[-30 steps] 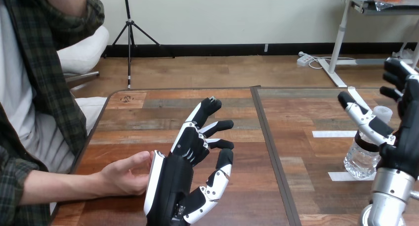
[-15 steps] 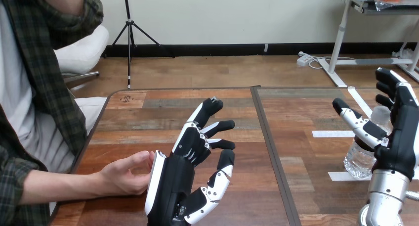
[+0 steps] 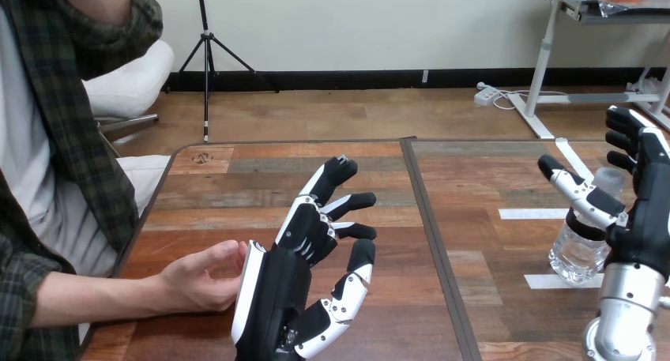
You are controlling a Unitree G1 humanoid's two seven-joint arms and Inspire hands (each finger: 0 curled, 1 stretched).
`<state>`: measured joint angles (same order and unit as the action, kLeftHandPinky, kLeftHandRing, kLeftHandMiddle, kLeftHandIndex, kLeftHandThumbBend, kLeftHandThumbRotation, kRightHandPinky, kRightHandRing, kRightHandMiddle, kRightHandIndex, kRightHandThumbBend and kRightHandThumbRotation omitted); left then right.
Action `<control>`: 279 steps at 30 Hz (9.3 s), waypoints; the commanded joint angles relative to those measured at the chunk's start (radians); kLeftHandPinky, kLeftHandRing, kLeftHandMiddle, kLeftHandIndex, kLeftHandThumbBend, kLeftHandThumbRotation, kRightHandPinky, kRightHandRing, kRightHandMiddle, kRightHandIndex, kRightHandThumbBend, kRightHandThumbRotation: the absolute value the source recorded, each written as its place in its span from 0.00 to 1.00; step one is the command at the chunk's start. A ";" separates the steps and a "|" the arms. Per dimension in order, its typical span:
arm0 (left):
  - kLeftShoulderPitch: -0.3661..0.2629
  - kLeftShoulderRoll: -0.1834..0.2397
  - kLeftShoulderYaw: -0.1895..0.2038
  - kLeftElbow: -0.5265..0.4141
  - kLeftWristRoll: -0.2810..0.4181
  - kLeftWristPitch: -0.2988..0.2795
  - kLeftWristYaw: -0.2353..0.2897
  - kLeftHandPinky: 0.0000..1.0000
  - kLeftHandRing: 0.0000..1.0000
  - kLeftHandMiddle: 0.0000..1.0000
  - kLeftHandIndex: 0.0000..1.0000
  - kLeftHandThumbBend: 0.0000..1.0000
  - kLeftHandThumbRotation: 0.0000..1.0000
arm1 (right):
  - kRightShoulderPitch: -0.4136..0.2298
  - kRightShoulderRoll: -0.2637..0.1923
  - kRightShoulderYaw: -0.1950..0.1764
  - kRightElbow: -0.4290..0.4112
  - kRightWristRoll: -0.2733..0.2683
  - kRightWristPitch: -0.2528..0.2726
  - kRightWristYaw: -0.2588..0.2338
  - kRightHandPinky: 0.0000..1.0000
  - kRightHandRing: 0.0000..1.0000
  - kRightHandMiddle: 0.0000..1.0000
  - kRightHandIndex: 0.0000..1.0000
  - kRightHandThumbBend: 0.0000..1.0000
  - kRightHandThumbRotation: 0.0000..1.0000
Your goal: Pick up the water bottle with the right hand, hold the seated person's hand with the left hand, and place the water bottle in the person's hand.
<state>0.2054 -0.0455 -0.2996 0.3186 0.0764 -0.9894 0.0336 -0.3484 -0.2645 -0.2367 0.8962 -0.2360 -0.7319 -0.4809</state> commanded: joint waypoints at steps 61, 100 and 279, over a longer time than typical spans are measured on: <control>-0.016 -0.035 0.008 -0.045 -0.004 0.000 -0.004 0.60 0.76 0.89 0.89 0.26 0.00 | -0.030 0.015 0.058 -0.078 0.058 0.014 0.043 0.73 0.79 0.79 0.76 0.69 0.00; -0.015 -0.042 0.003 -0.043 -0.005 0.003 -0.002 0.59 0.76 0.88 0.89 0.25 0.00 | 0.074 0.100 0.109 -0.232 0.079 0.058 0.167 0.78 0.81 0.81 0.79 0.62 0.00; -0.017 -0.044 -0.002 -0.050 0.009 0.017 0.013 0.59 0.75 0.87 0.90 0.25 0.00 | -0.002 0.128 0.087 -0.159 0.059 0.015 0.118 0.94 0.93 0.92 0.89 0.60 0.00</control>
<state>0.2053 -0.0455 -0.2989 0.3132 0.0880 -0.9638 0.0458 -0.2558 -0.1035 -0.1530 0.7095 -0.1658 -0.7127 -0.3559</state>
